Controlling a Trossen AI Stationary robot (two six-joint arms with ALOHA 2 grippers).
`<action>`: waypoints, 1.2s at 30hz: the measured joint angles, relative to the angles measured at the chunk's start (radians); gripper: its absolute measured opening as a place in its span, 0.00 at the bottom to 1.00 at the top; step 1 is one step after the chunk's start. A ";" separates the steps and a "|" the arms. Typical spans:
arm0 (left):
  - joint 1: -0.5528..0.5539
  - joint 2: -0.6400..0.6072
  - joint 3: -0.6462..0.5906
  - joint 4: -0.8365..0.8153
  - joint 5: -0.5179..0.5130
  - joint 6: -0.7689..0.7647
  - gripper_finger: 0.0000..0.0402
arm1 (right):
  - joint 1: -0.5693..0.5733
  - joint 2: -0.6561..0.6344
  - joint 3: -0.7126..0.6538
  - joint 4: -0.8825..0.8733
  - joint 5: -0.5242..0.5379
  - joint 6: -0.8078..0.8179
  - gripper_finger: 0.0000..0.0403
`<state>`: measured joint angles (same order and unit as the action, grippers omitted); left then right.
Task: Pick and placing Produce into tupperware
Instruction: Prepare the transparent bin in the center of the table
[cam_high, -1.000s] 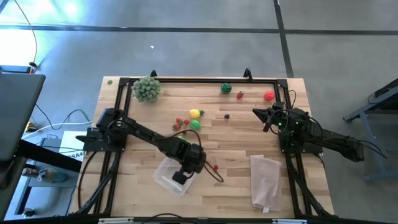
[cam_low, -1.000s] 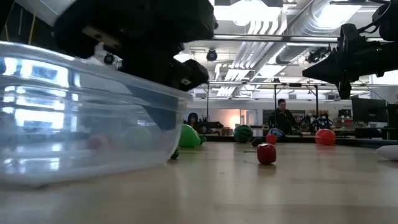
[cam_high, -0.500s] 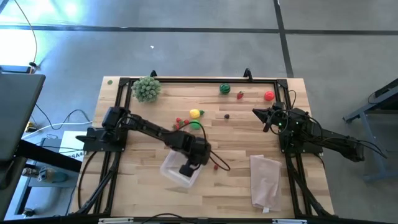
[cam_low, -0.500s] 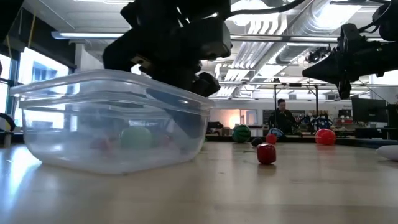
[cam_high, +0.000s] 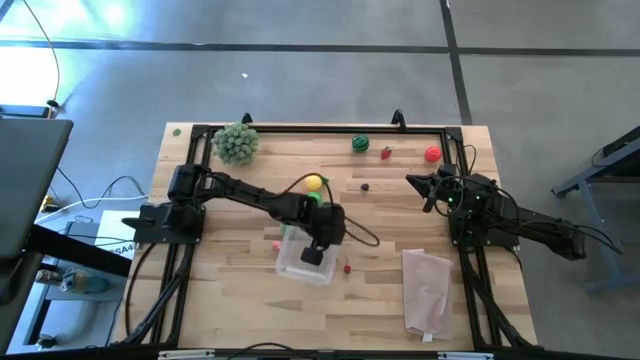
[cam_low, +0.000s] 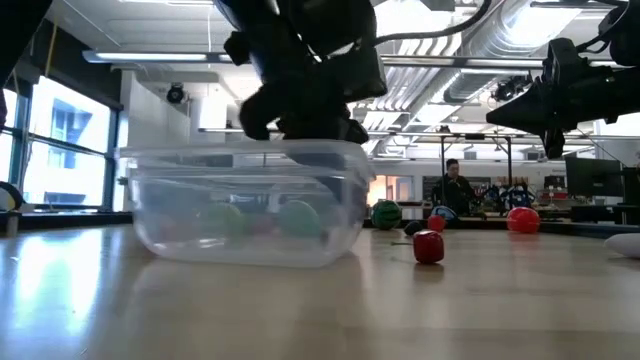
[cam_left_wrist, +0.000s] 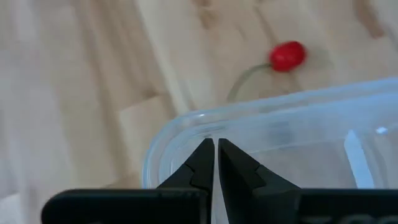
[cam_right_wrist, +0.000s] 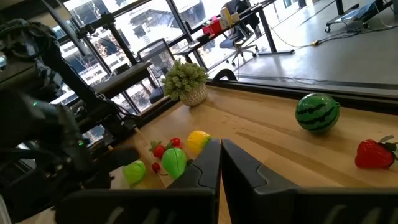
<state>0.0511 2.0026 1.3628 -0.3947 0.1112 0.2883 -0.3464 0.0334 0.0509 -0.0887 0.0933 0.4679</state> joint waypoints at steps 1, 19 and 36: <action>0.009 0.000 0.000 0.011 0.000 0.000 0.04 | 0.000 0.000 0.000 0.000 0.000 -0.002 0.01; 0.089 -0.002 0.000 0.001 0.032 -0.011 0.04 | 0.000 0.000 0.000 0.000 -0.003 -0.005 0.01; -0.202 -0.002 0.000 -0.157 -0.006 -0.110 0.04 | 0.000 0.000 0.000 -0.001 -0.022 -0.002 0.01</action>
<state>-0.1509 2.0010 1.3628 -0.5518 0.1055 0.1787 -0.3463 0.0332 0.0505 -0.0900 0.0715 0.4656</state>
